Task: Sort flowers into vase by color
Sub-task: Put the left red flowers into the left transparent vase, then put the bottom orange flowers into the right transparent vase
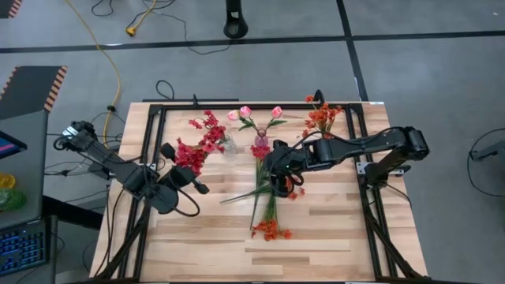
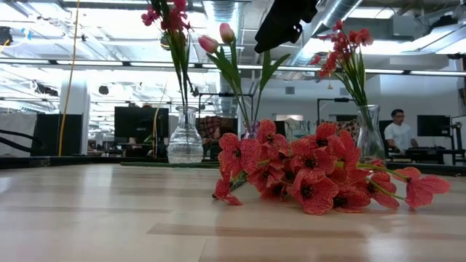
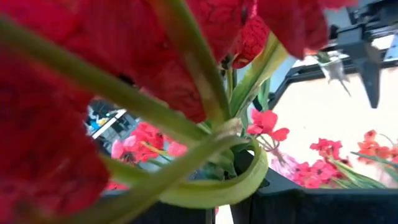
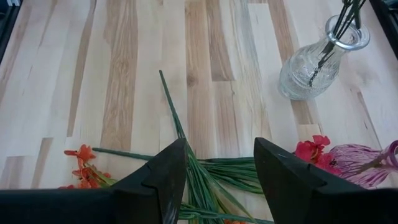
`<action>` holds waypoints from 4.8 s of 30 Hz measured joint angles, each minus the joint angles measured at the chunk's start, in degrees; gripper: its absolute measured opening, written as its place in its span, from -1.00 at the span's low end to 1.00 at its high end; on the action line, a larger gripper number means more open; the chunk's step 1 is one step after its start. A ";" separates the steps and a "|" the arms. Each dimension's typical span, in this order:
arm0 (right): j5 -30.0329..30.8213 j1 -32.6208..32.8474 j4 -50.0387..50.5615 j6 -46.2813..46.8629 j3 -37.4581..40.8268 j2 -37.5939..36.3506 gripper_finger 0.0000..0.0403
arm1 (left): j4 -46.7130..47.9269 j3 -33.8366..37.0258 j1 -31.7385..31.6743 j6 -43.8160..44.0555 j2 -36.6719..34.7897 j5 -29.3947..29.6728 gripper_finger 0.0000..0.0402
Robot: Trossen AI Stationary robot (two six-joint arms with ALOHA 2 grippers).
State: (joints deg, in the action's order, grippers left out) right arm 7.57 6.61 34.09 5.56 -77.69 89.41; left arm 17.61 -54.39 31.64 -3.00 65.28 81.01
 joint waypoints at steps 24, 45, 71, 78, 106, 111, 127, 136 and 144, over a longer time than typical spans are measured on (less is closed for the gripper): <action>0.00 0.00 0.00 0.00 0.00 -0.02 0.05 | 2.73 0.00 -10.19 0.70 -0.04 -10.54 -0.99; 0.00 0.00 -0.04 0.00 0.00 -0.04 0.05 | 2.60 0.00 -12.65 1.11 -3.13 -16.06 -0.99; 0.00 0.00 -0.24 0.02 0.00 -0.04 0.05 | 11.63 0.00 -26.90 14.70 -3.08 -32.55 -0.89; 0.00 0.00 -0.22 0.02 0.00 -0.04 0.05 | 11.64 0.00 -28.58 16.07 -3.08 -34.27 -0.76; 0.00 -0.02 -0.07 0.04 0.00 -0.04 0.05 | 22.49 0.00 -28.42 13.62 -11.56 -44.53 0.04; 0.00 -0.01 -0.03 0.04 0.00 -0.04 0.05 | 25.94 0.00 -28.40 15.28 -14.85 -49.21 0.04; -0.02 1.98 5.01 0.04 -0.02 -0.22 0.05 | 25.49 8.91 -16.22 35.69 -13.86 -58.24 0.04; 0.00 4.43 11.49 0.05 -0.04 -0.90 0.05 | 4.30 12.94 -11.06 33.76 -4.48 -54.43 0.04; -0.01 6.56 15.53 0.10 -0.02 -1.09 0.05 | -14.94 12.94 -11.02 25.72 9.67 -53.51 0.04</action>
State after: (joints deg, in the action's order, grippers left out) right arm 7.57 13.17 49.61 5.67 -77.71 88.31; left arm 2.67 -41.45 20.62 22.71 74.94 27.50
